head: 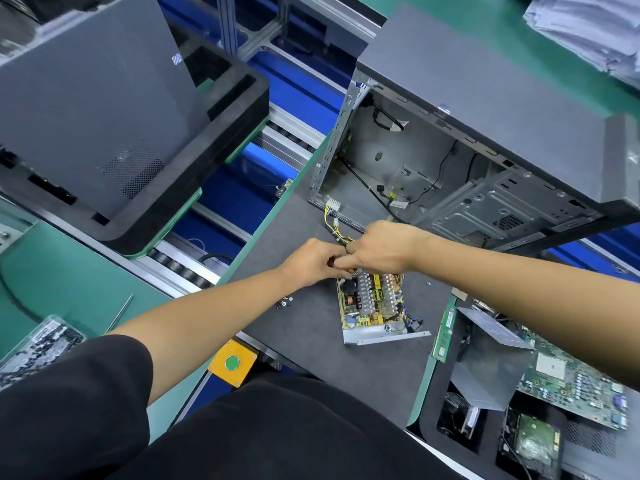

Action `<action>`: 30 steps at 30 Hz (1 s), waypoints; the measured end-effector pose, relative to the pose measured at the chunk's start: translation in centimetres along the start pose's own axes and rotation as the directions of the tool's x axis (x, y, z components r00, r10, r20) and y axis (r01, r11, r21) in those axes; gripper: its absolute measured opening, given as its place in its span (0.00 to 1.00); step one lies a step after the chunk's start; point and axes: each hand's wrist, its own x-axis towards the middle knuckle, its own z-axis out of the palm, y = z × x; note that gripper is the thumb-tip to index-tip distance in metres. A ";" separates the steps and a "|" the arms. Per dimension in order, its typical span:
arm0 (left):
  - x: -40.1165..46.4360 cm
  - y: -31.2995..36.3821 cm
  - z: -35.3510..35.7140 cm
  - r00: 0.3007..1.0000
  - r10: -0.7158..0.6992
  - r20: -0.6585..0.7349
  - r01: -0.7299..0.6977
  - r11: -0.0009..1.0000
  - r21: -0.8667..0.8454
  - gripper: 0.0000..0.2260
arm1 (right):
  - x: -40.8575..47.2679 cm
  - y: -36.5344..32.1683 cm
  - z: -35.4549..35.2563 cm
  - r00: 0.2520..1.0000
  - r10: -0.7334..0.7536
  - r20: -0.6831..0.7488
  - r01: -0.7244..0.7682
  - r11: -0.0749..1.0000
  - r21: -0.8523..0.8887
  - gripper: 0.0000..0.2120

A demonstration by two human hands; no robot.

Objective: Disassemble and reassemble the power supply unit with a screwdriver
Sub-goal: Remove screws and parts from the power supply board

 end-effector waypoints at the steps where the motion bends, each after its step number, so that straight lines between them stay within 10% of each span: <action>1: 0.0 -0.1 0.0 1.000 -0.002 -0.002 0.002 1.000 0.006 0.16 | 0.0 -0.1 0.3 1.000 0.006 -0.006 -0.006 1.000 0.024 0.07; 5: 0.0 -0.4 0.0 1.000 0.018 0.008 -0.018 0.999 -0.043 0.11 | 0.1 -1.3 0.9 0.968 0.250 0.010 -0.246 0.945 0.216 0.11; 12: 0.2 -0.9 0.3 1.000 0.008 -0.015 -0.009 0.997 -0.078 0.10 | 2.1 -3.6 0.5 0.699 0.654 0.291 -0.670 0.455 0.586 0.15; 17: 0.1 -0.8 0.3 0.999 0.034 -0.015 -0.035 0.998 -0.050 0.07 | 0.3 -1.3 0.0 0.984 0.175 0.013 -0.176 0.977 0.119 0.16; 21: 0.1 -0.7 0.4 0.999 0.034 -0.028 -0.036 0.998 -0.049 0.11 | 0.5 -1.0 -0.2 0.989 0.141 0.050 -0.147 0.972 0.183 0.10; 27: 0.3 -1.2 0.5 0.998 0.037 -0.045 -0.039 0.998 -0.052 0.14 | 2.6 -3.5 -0.1 0.641 0.678 0.358 -0.684 0.295 0.667 0.12; 30: 0.3 -1.0 0.5 0.997 0.039 -0.064 -0.043 0.998 -0.056 0.18 | 2.2 -2.6 -0.3 0.712 0.603 0.360 -0.629 0.320 0.708 0.18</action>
